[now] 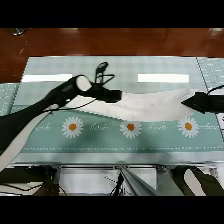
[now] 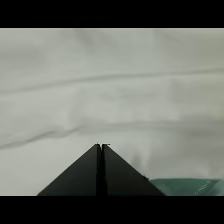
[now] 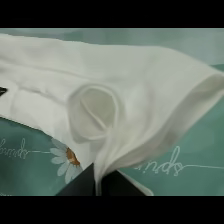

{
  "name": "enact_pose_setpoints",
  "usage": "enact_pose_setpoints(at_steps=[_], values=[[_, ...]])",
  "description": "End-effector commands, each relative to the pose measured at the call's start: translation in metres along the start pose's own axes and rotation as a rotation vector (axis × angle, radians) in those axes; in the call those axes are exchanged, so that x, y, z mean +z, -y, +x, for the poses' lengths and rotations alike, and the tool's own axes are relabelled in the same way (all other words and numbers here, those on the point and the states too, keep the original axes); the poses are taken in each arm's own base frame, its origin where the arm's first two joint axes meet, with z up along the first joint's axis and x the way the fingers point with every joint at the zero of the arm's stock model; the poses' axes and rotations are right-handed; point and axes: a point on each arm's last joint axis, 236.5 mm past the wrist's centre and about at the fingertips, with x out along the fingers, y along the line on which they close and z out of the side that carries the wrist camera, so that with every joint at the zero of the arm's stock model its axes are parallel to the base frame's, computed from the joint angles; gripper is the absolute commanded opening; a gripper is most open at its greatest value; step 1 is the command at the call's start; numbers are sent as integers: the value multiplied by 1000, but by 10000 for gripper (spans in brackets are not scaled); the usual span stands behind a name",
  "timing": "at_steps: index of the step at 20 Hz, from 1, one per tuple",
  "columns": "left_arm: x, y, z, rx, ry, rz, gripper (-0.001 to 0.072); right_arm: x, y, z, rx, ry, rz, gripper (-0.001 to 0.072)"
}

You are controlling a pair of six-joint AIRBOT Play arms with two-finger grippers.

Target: Fold the shirts.

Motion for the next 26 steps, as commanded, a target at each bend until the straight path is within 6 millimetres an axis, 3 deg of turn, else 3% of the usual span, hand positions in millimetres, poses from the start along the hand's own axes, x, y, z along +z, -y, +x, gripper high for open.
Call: enact_pose_setpoints(at_steps=[1,4,8,10,12,15,18,20,21,23,25,26], values=[[-23,44,60,-37,-116,25,26,-7,-32,-16,83,61,-9,21],[-34,81,92,-73,-144,14,26,-4,-59,-25,185,97,-30,21],[-66,138,118,-203,-209,8,28,-3,-61,-25,194,103,-41,22],[-47,148,107,-230,-174,11,28,-3,-59,-25,182,102,-44,22],[1,131,80,-238,-109,-22,28,-4,-58,-24,181,97,-45,21],[72,63,11,-187,-24,-91,28,-3,-59,-24,183,99,-44,22],[109,-22,-80,9,44,-61,29,5,-70,-27,230,134,-41,21],[126,-79,-158,202,158,-75,28,12,-82,-31,288,155,-36,21],[128,-100,-201,272,226,-81,28,15,-88,-30,302,153,-50,21],[110,-132,-274,377,331,-115,28,20,-113,-21,339,132,-108,21],[74,-152,-324,442,421,-160,28,26,-148,-2,388,104,-174,21],[53,-156,-339,459,464,-175,28,27,-166,11,405,82,-204,21]])
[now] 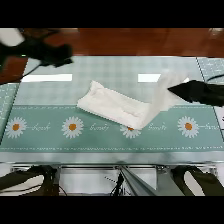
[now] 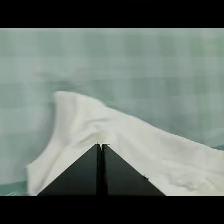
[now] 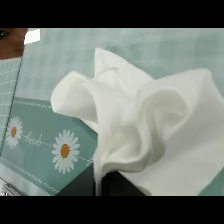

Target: Fold the shirts.

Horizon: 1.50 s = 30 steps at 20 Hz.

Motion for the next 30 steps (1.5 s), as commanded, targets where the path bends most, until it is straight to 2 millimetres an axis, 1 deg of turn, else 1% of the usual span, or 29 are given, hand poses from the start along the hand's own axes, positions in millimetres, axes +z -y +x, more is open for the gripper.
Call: enact_pose_setpoints(at_steps=[1,3,5,7,9,10,11,12,13,14,15,16,17,18,19,20,22,23,24,25,26,27,28,29,30], values=[[-34,-71,-80,153,173,-57,28,10,-43,58,81,-61,-82,21],[-72,-74,-95,141,252,-120,28,1,-62,108,106,-151,-113,21],[-109,-64,-96,68,281,-166,28,-8,-76,160,128,-231,-127,21],[-141,-51,-90,-22,279,-220,28,-18,-80,211,139,-301,-134,22],[-162,-47,-83,-69,266,-255,28,-27,-78,255,141,-356,-124,22],[-170,-49,-79,-68,258,-259,29,-31,-74,273,137,-376,-108,22],[-172,-51,-76,-65,257,-264,29,-34,-68,291,129,-394,-75,22],[-168,-53,-75,-65,271,-269,29,-37,-63,304,119,-409,-49,23],[-163,-52,-74,-71,290,-274,29,-41,-58,315,113,-420,-22,69],[-157,-52,-74,-82,306,-287,29,-47,-58,323,122,-436,10,300],[-154,-52,-72,-88,312,-299,29,-50,-59,327,138,-447,25,632],[-153,-52,-69,-94,309,-312,29,-54,-58,324,147,-468,12,633],[-152,-52,-66,-98,301,-324,29,-55,-56,316,150,-496,14,633],[-153,-53,-62,-96,290,-333,29,-54,-52,302,147,-533,1,633],[-154,-55,-59,-91,278,-337,29,-49,-43,284,122,-559,-28,633],[-155,-56,-57,-87,271,-335,29,-40,-29,259,75,-580,-66,633],[-155,-57,-55,-83,263,-326,28,-14,3,197,-88,-585,-142,632],[-155,-57,-54,-81,263,-315,28,-1,21,163,-194,-554,-193,632],[-156,-58,-53,-79,260,-317,29,11,39,132,-303,-497,-216,632],[-156,-58,-52,-78,254,-320,28,19,60,104,-410,-415,-201,632],[-157,-59,-50,-75,246,-322,28,24,84,77,-507,-296,-145,632],[-158,-59,-48,-74,242,-319,29,23,111,56,-592,-155,-17,632],[-159,-58,-47,-72,236,-291,29,10,138,40,-632,-6,179,632],[-160,-57,-45,-73,229,-276,29,-13,156,38,-613,83,325,632],[-161,-55,-43,-76,219,-270,29,-38,166,45,-573,105,404,632]])
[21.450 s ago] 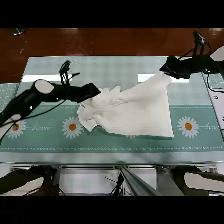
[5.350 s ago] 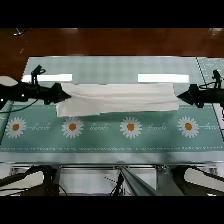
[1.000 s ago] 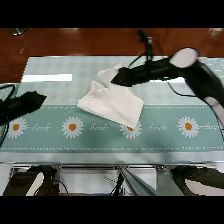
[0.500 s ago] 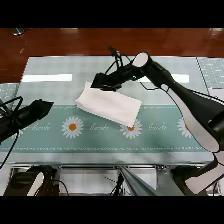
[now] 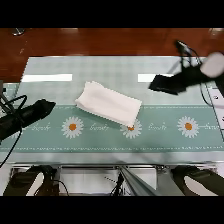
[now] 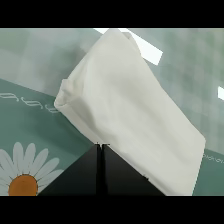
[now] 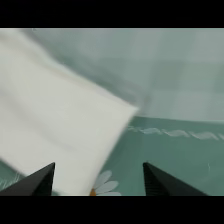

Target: Fold the shirts.

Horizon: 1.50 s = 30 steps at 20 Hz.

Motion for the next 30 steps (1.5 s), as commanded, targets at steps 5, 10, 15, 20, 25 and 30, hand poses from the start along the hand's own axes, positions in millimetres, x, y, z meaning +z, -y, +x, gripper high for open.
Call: enact_pose_setpoints(at_steps=[5,10,15,20,25,30], values=[[-19,7,13,-13,-79,50,29,-112,31,77,199,-125,335,632],[-33,14,19,-28,-128,74,29,-119,-7,113,373,-326,372,632],[-37,13,22,-25,-146,74,28,-110,-26,144,371,-387,316,632],[-38,12,24,-22,-150,72,28,-87,-75,155,433,-368,126,21],[-38,12,24,-21,-151,72,29,9,-143,96,413,-189,-137,21],[-38,12,24,-21,-150,72,29,113,-170,-10,330,90,-287,20]])
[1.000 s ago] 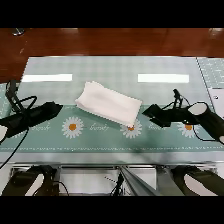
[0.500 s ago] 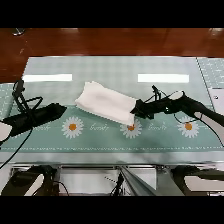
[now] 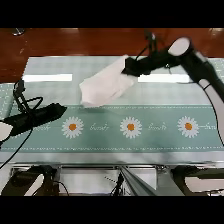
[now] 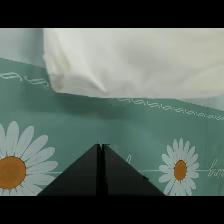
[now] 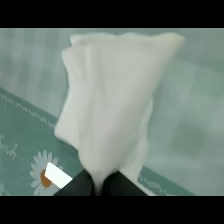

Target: Fold the shirts.

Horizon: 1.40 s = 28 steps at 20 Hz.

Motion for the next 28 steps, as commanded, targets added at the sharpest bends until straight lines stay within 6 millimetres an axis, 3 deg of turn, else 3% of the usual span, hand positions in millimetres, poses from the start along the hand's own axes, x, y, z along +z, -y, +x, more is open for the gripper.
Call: enact_pose_setpoints(at_steps=[1,3,6,9,12,15,18,21,28], values=[[0,0,0,0,0,1,29,66,-12,-77,-139,168,-84,20],[0,0,0,0,-2,1,29,87,0,-124,-193,234,-53,21],[-1,0,0,0,-2,1,29,91,38,-188,-265,280,53,21],[-1,0,0,1,-2,1,29,77,87,-253,-408,327,198,20],[-1,0,0,1,-2,1,29,48,121,-315,-518,359,343,20],[0,0,0,0,-1,1,29,-4,149,-360,-645,313,498,19],[0,0,0,0,-1,1,29,-57,168,-391,-761,288,615,19],[0,0,0,0,1,1,29,-106,179,-402,-800,284,733,19],[4,0,0,-2,17,1,29,-251,208,-432,-1031,299,1078,20]])
